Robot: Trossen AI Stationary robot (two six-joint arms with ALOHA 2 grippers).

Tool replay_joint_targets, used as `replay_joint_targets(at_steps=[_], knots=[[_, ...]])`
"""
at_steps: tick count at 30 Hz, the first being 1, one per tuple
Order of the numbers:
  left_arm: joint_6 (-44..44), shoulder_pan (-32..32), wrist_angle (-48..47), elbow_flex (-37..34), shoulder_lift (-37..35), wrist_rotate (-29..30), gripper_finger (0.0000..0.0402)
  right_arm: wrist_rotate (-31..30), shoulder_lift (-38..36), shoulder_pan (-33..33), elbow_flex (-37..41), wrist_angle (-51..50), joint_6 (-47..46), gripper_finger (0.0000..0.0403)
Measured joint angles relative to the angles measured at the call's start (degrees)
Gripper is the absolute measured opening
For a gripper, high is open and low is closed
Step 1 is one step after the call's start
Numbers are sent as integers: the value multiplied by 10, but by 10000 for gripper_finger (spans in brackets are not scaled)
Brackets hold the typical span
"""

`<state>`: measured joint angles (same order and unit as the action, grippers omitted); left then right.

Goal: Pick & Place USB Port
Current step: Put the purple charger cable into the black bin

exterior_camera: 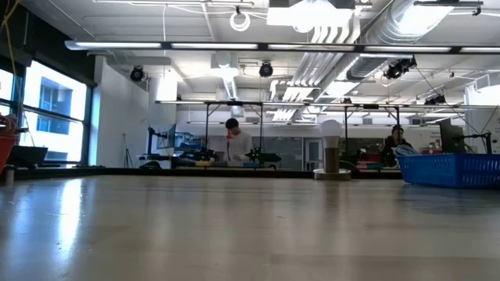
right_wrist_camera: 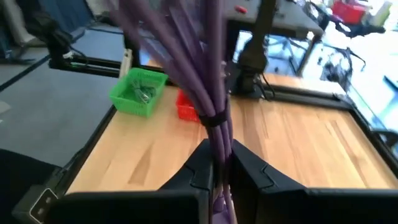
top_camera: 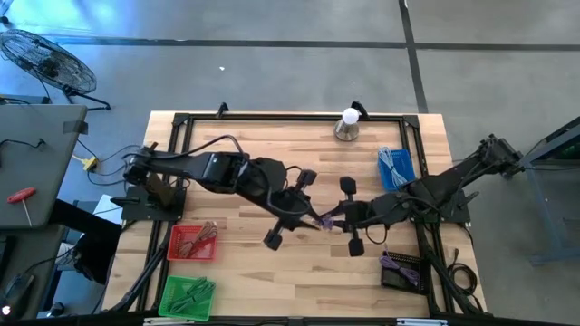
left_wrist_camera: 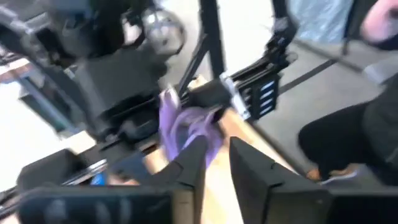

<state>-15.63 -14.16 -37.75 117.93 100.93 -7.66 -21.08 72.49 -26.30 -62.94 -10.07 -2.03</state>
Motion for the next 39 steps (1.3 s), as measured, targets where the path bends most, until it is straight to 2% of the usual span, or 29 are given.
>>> replay_joint_targets(at_steps=[7,11,15,21,25,32,39], knots=[[54,-20,-1,3,-11,-40,157,-48,-4,-12,0,-83,-79,18],[73,-33,-48,3,-11,-33,206,-81,-18,-43,0,-201,-197,18],[79,-47,-125,3,-11,-23,233,-89,-32,-90,0,-313,-356,18],[114,-63,-201,-4,-11,11,239,-44,-35,-177,0,-372,-554,18],[121,-74,-203,-12,-11,38,239,-38,-35,-245,0,-387,-686,18],[135,-80,-203,-16,-10,43,239,-12,4,-359,0,-428,-940,18],[149,-81,-198,-16,-9,57,239,71,73,-411,0,-464,-1077,18]])
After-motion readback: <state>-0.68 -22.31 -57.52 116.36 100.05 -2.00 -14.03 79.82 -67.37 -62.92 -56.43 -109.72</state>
